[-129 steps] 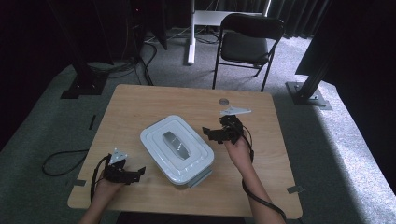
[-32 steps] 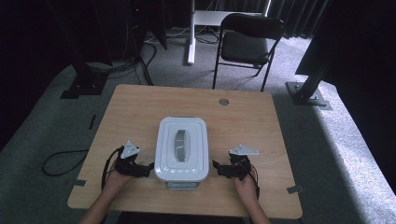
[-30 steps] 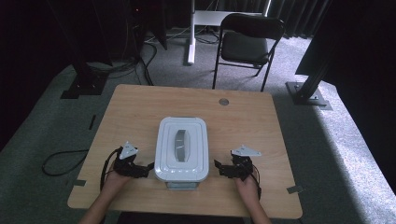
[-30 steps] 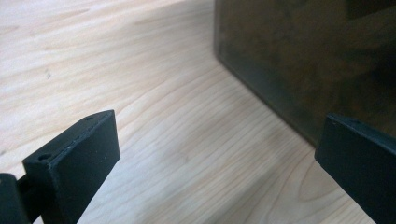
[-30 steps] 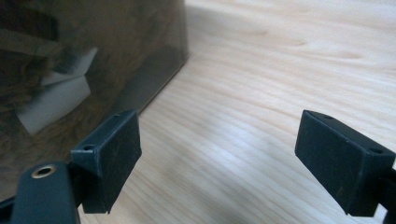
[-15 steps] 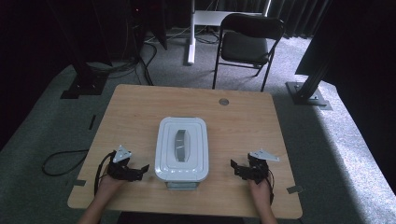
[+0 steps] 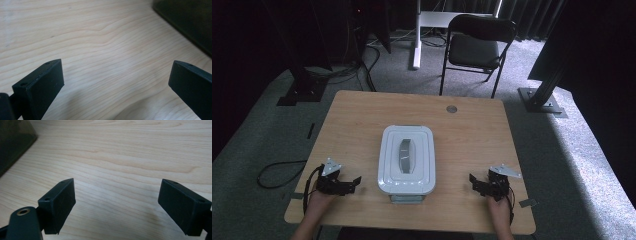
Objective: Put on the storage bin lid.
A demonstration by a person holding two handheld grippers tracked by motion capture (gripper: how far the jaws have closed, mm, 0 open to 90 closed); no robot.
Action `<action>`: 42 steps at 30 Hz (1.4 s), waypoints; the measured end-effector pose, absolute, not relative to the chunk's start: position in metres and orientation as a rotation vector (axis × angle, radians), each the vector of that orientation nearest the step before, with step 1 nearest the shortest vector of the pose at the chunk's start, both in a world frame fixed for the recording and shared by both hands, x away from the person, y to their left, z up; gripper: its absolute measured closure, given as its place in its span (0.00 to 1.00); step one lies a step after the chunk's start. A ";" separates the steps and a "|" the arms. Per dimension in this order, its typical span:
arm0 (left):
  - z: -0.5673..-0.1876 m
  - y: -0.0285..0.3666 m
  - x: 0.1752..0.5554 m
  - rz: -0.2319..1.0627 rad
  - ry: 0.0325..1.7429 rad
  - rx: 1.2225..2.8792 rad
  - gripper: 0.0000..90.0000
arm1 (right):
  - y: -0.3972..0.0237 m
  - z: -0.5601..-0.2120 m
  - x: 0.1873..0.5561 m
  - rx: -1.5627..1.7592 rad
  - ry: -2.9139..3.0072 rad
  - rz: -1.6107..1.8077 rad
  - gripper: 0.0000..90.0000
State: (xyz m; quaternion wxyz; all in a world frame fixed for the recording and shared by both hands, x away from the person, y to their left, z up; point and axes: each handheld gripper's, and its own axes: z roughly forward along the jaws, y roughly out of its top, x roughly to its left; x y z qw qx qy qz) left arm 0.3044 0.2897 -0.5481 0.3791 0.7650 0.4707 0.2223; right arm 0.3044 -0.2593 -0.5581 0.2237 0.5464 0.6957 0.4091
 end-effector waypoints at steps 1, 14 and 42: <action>-0.548 0.292 0.304 0.572 1.215 1.952 0.01 | -0.260 -0.558 0.304 1.509 1.915 1.122 0.15; -0.550 0.311 0.302 0.655 1.361 1.892 0.01 | -0.278 -0.561 0.301 1.596 1.812 0.992 0.15; -0.558 0.326 0.304 0.692 1.598 1.890 0.01 | -0.304 -0.567 0.298 1.800 1.645 0.768 0.13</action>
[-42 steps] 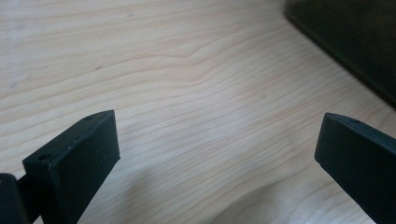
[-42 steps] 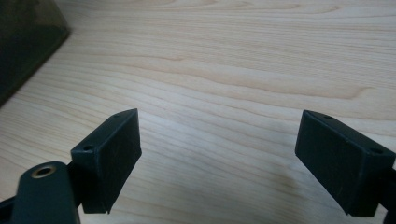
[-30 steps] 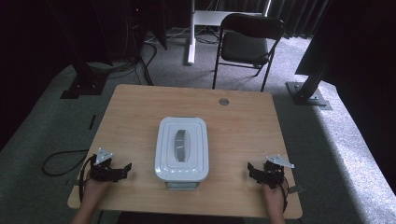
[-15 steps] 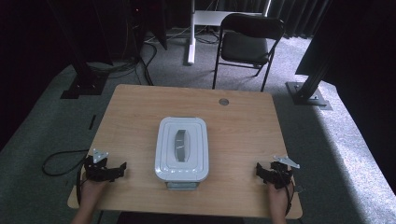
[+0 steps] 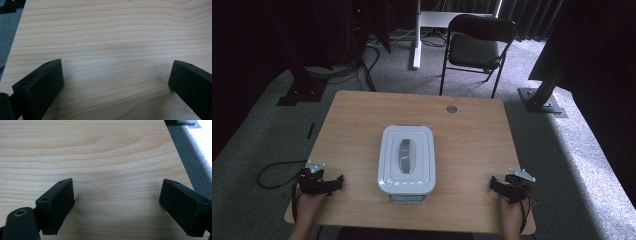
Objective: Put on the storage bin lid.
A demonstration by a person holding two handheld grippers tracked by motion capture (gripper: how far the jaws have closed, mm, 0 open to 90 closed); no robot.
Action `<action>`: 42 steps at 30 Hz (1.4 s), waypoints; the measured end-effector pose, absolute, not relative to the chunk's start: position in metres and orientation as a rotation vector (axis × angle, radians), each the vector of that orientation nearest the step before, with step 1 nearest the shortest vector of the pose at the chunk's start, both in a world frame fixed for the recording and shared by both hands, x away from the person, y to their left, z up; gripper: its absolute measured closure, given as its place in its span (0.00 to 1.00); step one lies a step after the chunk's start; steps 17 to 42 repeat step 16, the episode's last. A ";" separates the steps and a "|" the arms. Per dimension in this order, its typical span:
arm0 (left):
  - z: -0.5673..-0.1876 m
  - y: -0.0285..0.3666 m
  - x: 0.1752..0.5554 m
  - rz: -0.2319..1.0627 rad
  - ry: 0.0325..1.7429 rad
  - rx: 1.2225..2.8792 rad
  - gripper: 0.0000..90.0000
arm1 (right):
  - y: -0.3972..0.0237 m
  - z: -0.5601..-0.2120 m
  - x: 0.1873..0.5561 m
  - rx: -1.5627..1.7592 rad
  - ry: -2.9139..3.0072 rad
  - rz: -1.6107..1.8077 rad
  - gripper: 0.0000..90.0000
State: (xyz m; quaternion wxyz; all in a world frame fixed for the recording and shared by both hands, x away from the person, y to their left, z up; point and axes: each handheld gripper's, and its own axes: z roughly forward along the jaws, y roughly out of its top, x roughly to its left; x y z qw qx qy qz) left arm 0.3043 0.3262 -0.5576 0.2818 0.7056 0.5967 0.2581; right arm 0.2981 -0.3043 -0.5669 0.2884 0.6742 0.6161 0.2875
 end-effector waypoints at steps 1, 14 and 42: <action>-0.558 0.326 0.305 0.692 1.601 1.886 0.01 | -0.305 -0.567 0.298 1.801 1.641 0.766 0.13; -0.558 0.328 0.307 0.686 1.587 1.893 0.01 | -0.307 -0.567 0.299 1.818 1.615 0.755 0.13; -0.558 0.328 0.307 0.686 1.587 1.893 0.01 | -0.307 -0.567 0.300 1.817 1.617 0.754 0.13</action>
